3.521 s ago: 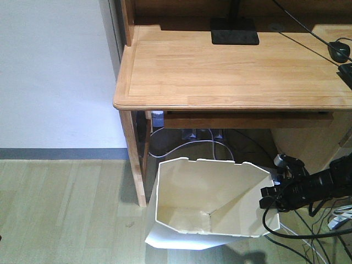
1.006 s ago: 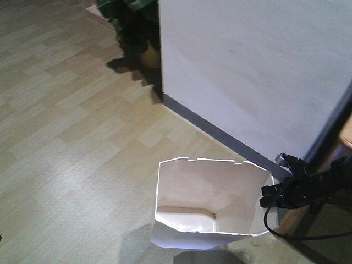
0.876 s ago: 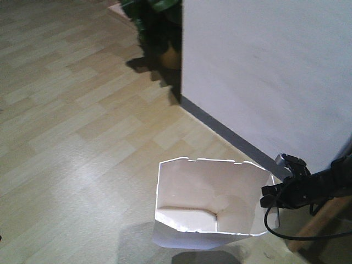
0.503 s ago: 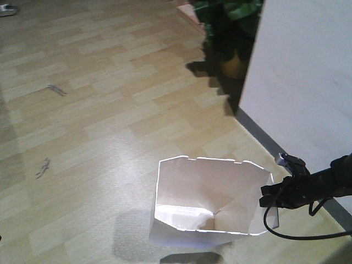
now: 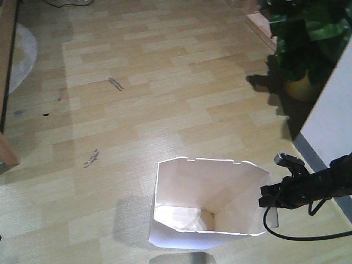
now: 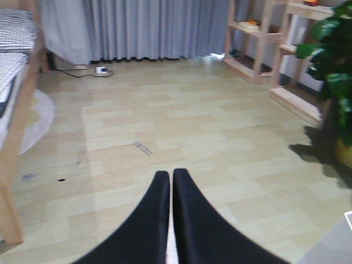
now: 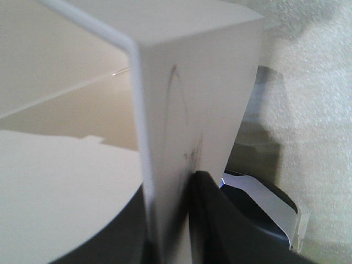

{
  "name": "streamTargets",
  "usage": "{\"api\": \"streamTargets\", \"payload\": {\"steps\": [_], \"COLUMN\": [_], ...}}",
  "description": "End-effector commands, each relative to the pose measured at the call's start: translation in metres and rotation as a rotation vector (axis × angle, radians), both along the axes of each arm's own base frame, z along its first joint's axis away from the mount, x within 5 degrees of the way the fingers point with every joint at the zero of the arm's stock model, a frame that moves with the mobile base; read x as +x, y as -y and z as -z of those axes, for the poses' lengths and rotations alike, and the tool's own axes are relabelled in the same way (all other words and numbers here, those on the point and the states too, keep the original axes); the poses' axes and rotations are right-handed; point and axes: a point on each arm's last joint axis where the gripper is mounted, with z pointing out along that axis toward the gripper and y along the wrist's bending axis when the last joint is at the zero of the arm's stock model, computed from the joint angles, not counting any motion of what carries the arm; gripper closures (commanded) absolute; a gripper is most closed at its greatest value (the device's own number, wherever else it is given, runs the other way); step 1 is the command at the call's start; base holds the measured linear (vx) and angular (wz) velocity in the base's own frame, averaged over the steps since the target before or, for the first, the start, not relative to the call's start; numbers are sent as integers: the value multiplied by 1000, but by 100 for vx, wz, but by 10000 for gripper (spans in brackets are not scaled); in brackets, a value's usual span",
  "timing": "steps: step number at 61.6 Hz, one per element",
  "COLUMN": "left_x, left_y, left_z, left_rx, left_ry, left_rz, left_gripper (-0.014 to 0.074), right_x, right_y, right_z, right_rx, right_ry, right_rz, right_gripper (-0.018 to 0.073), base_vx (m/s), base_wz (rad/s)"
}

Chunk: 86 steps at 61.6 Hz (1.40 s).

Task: Move trash bin to bedside with robot
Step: 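Hold the bin in the right gripper while the base turns from the desk, then carry the held bin with the right gripper toward the bedside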

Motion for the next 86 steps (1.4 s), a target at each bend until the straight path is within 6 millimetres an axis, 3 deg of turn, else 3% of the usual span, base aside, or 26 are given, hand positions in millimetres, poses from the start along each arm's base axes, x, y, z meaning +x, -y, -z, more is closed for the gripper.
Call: {"api": "streamTargets", "payload": {"steps": [1,86], "left_x": [1,1], "left_y": [0,0], "left_z": [-1,-1], "left_rx": [-10,-10], "left_ry": [65,65], "left_rz": [-3,-3], "left_gripper": [602,602], "right_x": [13,13], "right_y": [-14,-14], "right_z": [-35,-35], "right_rx": [222,222], "right_ry": [97,97], "right_rz": [-9,-9], "right_gripper": [564,564], "base_vx": [18,26], "base_wz": [37,16]}}
